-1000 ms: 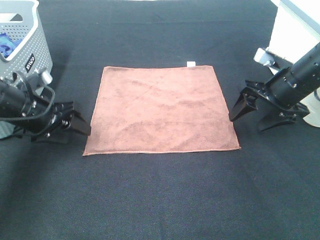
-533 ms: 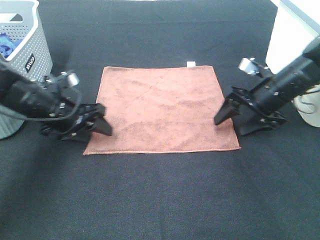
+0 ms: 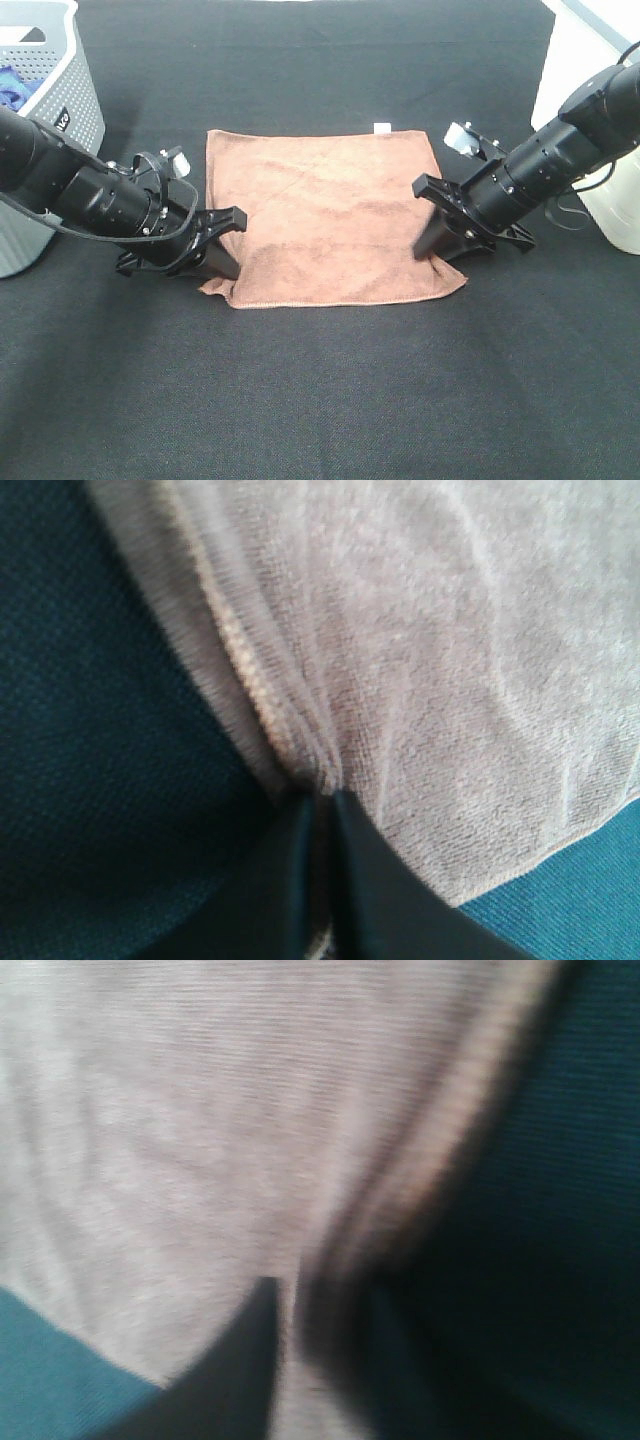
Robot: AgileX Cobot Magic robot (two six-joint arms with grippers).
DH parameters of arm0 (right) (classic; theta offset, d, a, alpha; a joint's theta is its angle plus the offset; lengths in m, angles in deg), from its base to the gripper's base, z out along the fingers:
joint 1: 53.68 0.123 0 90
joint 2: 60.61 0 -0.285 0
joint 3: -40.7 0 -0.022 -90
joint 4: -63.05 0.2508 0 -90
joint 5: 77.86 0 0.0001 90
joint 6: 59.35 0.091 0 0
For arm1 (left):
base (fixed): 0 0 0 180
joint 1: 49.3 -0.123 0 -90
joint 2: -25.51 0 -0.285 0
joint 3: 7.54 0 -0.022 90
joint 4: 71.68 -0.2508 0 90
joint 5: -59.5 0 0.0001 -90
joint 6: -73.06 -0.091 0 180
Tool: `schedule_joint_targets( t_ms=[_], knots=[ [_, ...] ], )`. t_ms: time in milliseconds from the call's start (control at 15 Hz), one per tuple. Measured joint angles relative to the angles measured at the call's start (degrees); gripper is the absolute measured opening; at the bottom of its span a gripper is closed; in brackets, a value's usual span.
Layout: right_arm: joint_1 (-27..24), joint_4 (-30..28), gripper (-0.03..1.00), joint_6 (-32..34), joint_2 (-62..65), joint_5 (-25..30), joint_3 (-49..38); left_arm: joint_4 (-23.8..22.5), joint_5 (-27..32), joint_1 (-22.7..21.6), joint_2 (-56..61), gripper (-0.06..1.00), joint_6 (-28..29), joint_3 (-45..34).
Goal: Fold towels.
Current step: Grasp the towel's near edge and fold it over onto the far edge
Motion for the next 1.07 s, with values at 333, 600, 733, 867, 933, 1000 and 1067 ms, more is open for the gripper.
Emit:
schedule_joint_targets(
  t_ms=[333,600,733,867,933,1000,1067],
  knots=[
    [0.00,-5.39,0.00,6.59,1.72,2.86,-0.17,-10.49,8.94,-3.72,4.01,0.01,8.54,-0.17],
    [0.00,-5.44,0.00,8.02,7.10,4.01,-7.56,-16.50,12.72,-4.47,8.54,0.01,13.46,-5.10],
    [0.00,-5.44,0.00,8.02,10.03,3.95,-13.35,-16.96,13.24,-4.47,10.94,0.01,13.81,-9.68],
    [0.00,-5.44,0.00,7.85,11.17,3.72,-13.98,-17.13,13.18,-4.47,12.15,0.01,13.81,-11.40],
    [0.00,-5.39,0.00,7.56,12.03,3.15,-13.75,-16.67,12.38,-4.47,12.72,0.01,13.69,-11.34],
    [0.00,-5.33,0.00,7.33,12.83,2.41,-12.20,-15.87,11.17,-4.47,13.29,0.01,13.18,-10.60],
    [0.00,-5.27,0.00,7.22,12.89,1.83,-9.97,-14.84,9.34,-4.47,13.64,0.01,12.55,-8.88]
  ],
)
